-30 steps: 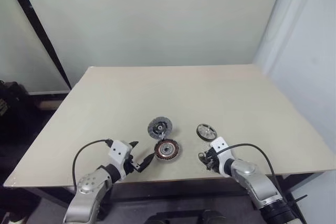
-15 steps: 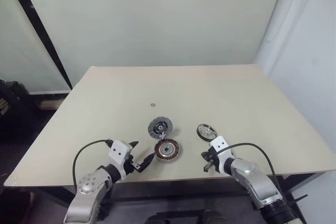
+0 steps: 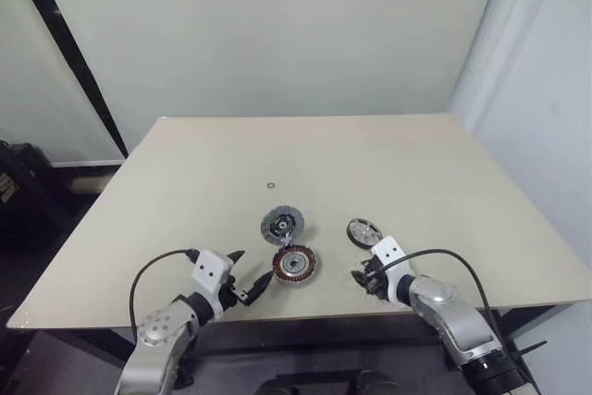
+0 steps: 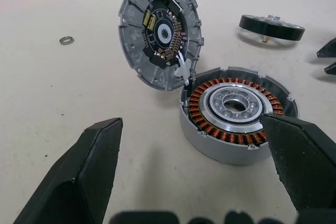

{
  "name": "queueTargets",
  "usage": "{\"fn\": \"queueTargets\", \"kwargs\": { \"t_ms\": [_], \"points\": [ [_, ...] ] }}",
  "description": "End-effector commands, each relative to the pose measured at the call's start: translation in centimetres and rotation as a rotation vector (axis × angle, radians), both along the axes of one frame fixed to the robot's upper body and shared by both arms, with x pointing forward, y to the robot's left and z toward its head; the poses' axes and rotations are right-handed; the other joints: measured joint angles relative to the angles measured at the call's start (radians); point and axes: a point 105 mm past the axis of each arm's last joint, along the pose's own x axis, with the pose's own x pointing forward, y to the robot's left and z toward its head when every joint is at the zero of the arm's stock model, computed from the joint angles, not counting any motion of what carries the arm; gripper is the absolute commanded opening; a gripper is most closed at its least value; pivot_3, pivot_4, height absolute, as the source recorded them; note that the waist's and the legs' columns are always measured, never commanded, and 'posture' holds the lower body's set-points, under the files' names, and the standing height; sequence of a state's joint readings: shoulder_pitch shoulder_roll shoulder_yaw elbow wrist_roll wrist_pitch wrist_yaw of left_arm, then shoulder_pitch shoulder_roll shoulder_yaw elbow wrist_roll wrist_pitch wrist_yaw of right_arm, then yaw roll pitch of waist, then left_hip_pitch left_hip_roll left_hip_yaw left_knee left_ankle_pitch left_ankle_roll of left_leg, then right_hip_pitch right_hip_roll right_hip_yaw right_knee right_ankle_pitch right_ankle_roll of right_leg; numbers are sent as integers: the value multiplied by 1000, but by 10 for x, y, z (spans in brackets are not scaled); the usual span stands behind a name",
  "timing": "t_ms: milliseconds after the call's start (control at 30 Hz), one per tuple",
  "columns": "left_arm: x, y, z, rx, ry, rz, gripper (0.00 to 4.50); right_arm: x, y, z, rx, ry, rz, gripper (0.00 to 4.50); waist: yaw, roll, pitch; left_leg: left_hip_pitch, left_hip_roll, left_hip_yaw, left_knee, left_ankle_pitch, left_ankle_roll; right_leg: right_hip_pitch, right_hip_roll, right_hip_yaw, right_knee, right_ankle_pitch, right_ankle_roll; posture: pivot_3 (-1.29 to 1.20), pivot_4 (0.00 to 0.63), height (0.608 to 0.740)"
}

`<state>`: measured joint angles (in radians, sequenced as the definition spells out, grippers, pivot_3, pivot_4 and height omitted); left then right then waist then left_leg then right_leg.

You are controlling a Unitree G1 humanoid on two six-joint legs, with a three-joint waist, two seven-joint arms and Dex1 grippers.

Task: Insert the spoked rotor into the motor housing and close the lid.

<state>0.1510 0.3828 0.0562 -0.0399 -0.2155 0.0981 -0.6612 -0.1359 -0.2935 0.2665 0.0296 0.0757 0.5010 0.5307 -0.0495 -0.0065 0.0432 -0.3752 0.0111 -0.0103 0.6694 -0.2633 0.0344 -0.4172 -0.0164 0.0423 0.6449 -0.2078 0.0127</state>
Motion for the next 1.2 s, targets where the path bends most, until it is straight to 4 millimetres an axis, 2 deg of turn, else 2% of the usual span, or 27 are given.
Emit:
{"fn": "queueTargets", "kwargs": {
  "t_ms": [33,133,167,767,967,1067,1200],
  "points": [
    [3,-2,8,-10,-42,-2,4500,7,-1,17,11,-64,5,3277,0,0,0,0,0,0,0,0,0,0,0,0,0,0,0,0,0,740],
    [4,-2,8,-10,-43,-2,4500,7,-1,18,10,-65,5,4375,0,0,0,0,0,0,0,0,0,0,0,0,0,0,0,0,0,740],
    [4,-2,8,-10,-43,-3,4500,7,-1,18,10,-65,6,4451,0,0,0,0,0,0,0,0,0,0,0,0,0,0,0,0,0,740],
    [5,-3,8,-11,-45,-9,4500,6,0,20,13,-61,23,4451,0,0,0,0,0,0,0,0,0,0,0,0,0,0,0,0,0,740],
    [4,-5,8,-15,-44,-13,4500,5,1,24,18,-75,43,4451,0,0,0,0,0,0,0,0,0,0,0,0,0,0,0,0,0,740],
    [4,-6,8,-17,-44,-12,4500,11,-2,30,32,-105,6,4451,0,0,0,0,0,0,0,0,0,0,0,0,0,0,0,0,0,740],
    [1,-4,7,-13,-35,-12,4500,5,3,28,36,-89,34,4451,0,0,0,0,0,0,0,0,0,0,0,0,0,0,0,0,0,740]
  ]
}}
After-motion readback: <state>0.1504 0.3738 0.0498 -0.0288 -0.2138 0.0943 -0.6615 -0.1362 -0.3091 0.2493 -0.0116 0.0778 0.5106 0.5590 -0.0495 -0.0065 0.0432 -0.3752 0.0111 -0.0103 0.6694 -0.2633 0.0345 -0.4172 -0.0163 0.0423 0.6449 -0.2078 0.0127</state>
